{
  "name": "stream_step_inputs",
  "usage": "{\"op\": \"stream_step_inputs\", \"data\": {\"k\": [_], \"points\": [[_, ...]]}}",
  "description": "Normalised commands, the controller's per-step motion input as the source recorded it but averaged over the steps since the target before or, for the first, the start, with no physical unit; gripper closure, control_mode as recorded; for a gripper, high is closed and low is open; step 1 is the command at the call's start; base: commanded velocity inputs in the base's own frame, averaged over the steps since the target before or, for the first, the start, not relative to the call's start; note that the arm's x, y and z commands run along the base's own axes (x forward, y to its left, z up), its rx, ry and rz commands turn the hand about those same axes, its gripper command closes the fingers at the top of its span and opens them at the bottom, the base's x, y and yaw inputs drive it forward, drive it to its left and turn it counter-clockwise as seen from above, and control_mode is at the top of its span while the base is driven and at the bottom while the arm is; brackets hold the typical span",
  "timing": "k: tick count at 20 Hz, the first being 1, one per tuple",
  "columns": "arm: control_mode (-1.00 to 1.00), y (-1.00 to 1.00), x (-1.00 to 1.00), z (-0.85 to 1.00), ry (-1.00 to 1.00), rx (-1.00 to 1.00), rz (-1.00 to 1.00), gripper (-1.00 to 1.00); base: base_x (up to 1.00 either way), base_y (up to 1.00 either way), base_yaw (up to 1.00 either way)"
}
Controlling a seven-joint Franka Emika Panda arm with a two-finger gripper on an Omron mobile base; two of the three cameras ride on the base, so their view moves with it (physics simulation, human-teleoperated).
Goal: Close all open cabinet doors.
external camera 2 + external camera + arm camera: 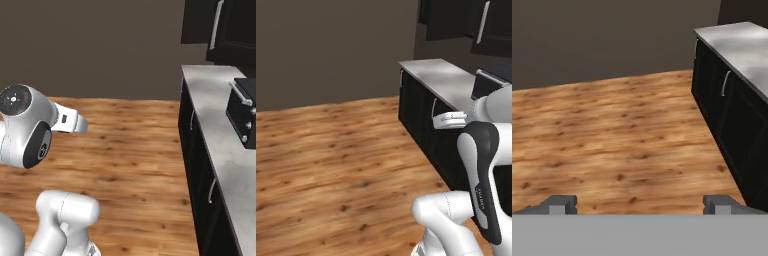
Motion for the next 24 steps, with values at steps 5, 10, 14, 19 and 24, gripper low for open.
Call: {"op": "stream_step_inputs", "data": {"k": [5, 10, 14, 19, 24], "points": [[1.0, 0.0, 0.0, 0.0, 0.0, 0.0, 0.0, -1.0, 0.75, -0.09, -0.02], [1.0, 0.0, 0.0, 0.0, 0.0, 0.0, 0.0, -1.0, 0.75, -0.07, -0.05], [1.0, 0.0, 0.0, 0.0, 0.0, 0.0, 0.0, -1.0, 0.74, -0.05, -0.09], [1.0, 0.0, 0.0, 0.0, 0.0, 0.0, 0.0, -1.0, 0.73, -0.04, -0.11], [1.0, 0.0, 0.0, 0.0, 0.0, 0.0, 0.0, -1.0, 0.66, -0.01, -0.23]]}}
